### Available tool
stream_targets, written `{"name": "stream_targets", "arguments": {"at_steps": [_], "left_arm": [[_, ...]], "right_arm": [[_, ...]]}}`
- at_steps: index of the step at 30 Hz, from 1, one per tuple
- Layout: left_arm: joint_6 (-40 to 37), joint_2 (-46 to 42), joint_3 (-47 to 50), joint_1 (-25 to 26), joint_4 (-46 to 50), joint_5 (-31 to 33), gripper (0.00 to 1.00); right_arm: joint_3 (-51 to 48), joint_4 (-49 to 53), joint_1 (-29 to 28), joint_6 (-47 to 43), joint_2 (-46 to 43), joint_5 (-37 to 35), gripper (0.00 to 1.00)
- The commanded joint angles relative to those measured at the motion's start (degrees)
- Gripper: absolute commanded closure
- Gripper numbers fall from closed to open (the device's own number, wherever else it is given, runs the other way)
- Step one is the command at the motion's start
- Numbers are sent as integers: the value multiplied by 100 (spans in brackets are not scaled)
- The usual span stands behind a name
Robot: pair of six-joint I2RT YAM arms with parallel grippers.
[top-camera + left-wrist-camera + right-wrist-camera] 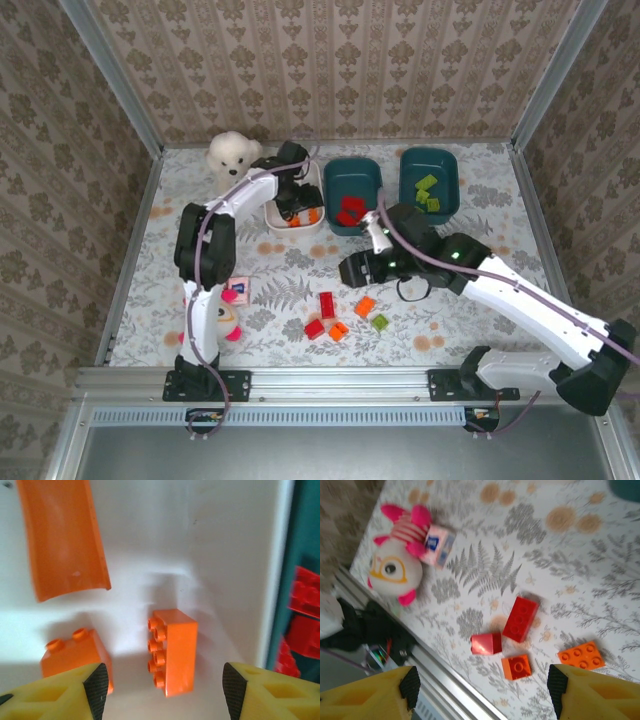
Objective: Sort the legos into containers by color
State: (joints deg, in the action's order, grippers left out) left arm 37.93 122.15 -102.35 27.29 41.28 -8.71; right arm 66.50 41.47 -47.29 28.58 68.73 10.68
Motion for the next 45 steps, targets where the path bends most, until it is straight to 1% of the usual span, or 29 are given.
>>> {"name": "stream_targets", "arguments": {"at_steps": [1, 4, 6, 8, 11, 13, 17, 20, 23, 28, 31, 34, 36, 38, 40, 42, 45], "left_arm": [[30, -1154, 236, -31, 142, 295, 33], [94, -2079, 985, -24, 108, 557, 31], [181, -2812, 1740, -20, 10, 675, 30], [224, -3616, 2597, -20, 16, 766, 26], [243, -4854, 3730, -25, 163, 789, 22], [273, -5729, 4372, -17, 259, 716, 19], [346, -7412, 5291, -8, 537, 409, 13], [402, -8219, 5630, -3, 671, 19, 11], [495, -8654, 5779, 3, 856, -189, 11], [519, -8900, 5788, 0, 944, -260, 11], [534, -8877, 5763, 0, 845, -347, 11], [548, -8866, 5764, 8, 792, -386, 12], [524, -8866, 5772, 7, 764, -395, 12], [527, -8847, 5805, 6, 684, -425, 13], [543, -8807, 5826, 15, 566, -469, 13], [559, -8719, 5824, 15, 396, -519, 13], [577, -8472, 5779, 42, -22, -673, 13]], "right_arm": [[246, 484, -532, -371, 411, -487, 29], [383, 651, -822, -24, 1006, -677, 27], [416, 607, -964, 292, 1484, -790, 25], [426, 513, -1060, 534, 1923, -886, 23], [453, 319, -1074, 901, 2403, -1050, 17], [531, 200, -1063, 1142, 2685, -1076, 15], [708, 170, -1029, 1575, 3244, -1134, 16], [752, 0, -1002, 1780, 3533, -1167, 19], [936, -102, -1002, 1912, 3863, -1103, 24], [1394, 421, -998, 2112, 4436, -1445, 30], [1511, 515, -984, 2128, 4627, -1557, 39], [1672, 634, -986, 2101, 4762, -1589, 52], [1713, 655, -984, 2082, 4746, -1645, 59], [1784, 689, -963, 2006, 4720, -1680, 67], [1952, 823, -902, 1894, 4647, -1760, 72], [2216, 1007, -770, 1694, 4484, -1940, 74], [2853, 1349, -337, 1228, 4265, -2253, 74]]}}
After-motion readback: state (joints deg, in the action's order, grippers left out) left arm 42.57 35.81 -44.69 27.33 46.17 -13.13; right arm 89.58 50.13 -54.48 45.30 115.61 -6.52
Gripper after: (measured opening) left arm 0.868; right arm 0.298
